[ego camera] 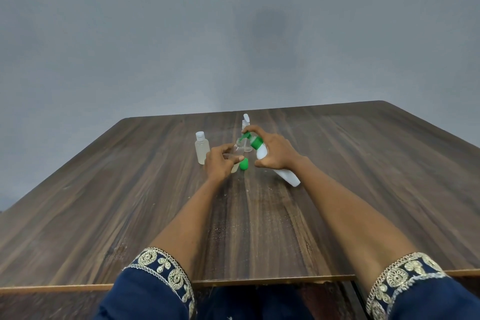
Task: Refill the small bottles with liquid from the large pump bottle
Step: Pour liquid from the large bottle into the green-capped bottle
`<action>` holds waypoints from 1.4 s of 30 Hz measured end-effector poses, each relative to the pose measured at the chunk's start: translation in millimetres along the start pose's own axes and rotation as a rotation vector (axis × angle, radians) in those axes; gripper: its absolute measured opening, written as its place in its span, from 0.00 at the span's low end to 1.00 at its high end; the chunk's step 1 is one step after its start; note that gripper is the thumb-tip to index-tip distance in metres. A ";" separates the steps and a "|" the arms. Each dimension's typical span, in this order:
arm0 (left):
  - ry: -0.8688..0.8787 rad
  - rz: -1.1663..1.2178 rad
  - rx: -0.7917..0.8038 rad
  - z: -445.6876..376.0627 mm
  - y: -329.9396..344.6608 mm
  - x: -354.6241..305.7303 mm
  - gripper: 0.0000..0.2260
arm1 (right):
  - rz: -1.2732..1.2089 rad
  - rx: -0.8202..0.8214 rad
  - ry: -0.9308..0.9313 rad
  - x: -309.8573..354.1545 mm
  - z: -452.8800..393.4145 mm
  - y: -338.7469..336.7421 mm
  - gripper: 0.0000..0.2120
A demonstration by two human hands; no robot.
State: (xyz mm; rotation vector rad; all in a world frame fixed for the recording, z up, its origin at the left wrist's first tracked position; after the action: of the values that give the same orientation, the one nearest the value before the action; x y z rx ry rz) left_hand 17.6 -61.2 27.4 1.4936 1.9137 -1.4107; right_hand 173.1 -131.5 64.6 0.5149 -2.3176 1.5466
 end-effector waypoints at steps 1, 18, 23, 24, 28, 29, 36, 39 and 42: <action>-0.001 -0.003 0.002 0.3 -0.1 0.1 0.21 | 0.010 -0.012 0.008 -0.1 -0.3 0.4 0.35; 0.012 -0.007 0.005 0.7 2.4 -0.5 0.21 | 0.021 -0.042 0.013 2.2 0.2 -1.4 0.33; 0.014 -0.007 0.013 2.7 2.4 0.0 0.22 | 0.002 -0.028 0.013 1.7 -1.7 -0.1 0.32; 0.011 -0.002 0.010 2.1 2.1 0.2 0.22 | -0.005 -0.024 0.014 2.2 -1.7 -0.8 0.32; -0.001 0.011 -0.008 -1.3 0.7 -1.0 0.23 | -0.003 -0.022 0.020 3.3 -2.3 -4.3 0.34; -0.002 0.007 -0.007 -2.2 0.7 -1.1 0.23 | -0.002 -0.023 0.023 3.1 -2.5 -4.4 0.34; 0.016 -0.005 0.013 -0.8 2.4 -1.7 0.23 | -0.023 -0.023 0.059 2.9 -2.9 -0.6 0.32; 0.013 -0.007 0.005 -0.9 2.3 -1.6 0.23 | -0.024 -0.028 0.057 2.4 -3.1 -1.1 0.33; 0.017 -0.006 -0.009 -2.4 1.9 -2.6 0.23 | -0.019 -0.033 0.051 2.5 -2.2 -3.9 0.34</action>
State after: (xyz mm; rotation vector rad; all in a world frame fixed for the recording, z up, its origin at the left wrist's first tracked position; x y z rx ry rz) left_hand 21.0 -60.6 29.4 1.5014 1.9334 -1.3948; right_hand 172.7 -131.1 69.8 0.4818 -2.2895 1.4924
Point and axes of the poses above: each hand's wrist, its own z-axis away from the middle knuckle, its own y-axis out of the palm, x = y × z, the point moved 2 cm from there along -z, towards the middle knuckle, and after that the axes turned 9 degrees about y, right-handed, at the moved point
